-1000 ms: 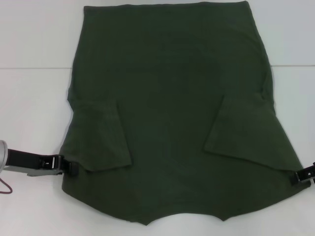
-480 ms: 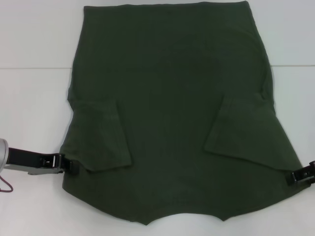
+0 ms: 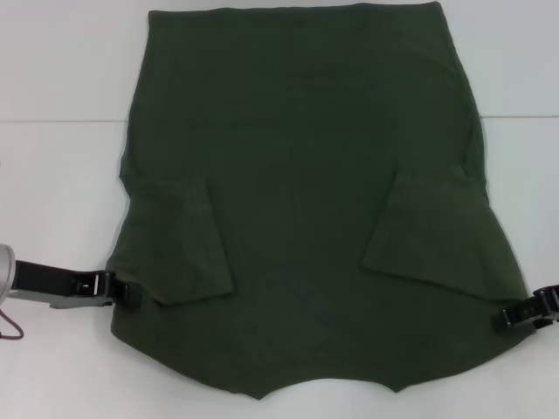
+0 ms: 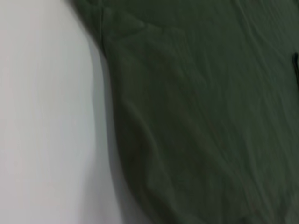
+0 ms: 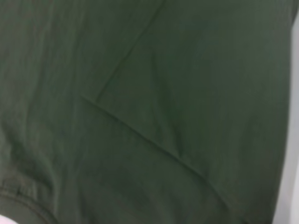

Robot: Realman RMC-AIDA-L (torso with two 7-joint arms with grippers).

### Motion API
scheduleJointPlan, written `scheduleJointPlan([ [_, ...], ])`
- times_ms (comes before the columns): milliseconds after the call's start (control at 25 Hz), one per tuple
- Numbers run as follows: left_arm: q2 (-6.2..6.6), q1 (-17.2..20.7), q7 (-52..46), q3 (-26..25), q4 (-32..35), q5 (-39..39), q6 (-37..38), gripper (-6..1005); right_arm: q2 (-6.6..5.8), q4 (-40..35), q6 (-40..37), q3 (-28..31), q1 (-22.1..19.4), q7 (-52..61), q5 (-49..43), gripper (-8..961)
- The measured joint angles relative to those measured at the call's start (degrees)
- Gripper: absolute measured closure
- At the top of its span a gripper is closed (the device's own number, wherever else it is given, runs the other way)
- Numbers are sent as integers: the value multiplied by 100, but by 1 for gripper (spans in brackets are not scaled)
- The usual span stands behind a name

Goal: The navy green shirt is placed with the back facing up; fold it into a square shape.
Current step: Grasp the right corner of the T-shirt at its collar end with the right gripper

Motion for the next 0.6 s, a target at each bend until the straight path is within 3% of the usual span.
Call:
scheduleJointPlan([
  [600, 0, 0, 38, -10, 0, -65, 17, 959, 108, 98, -90, 2, 200, -67, 157, 182],
])
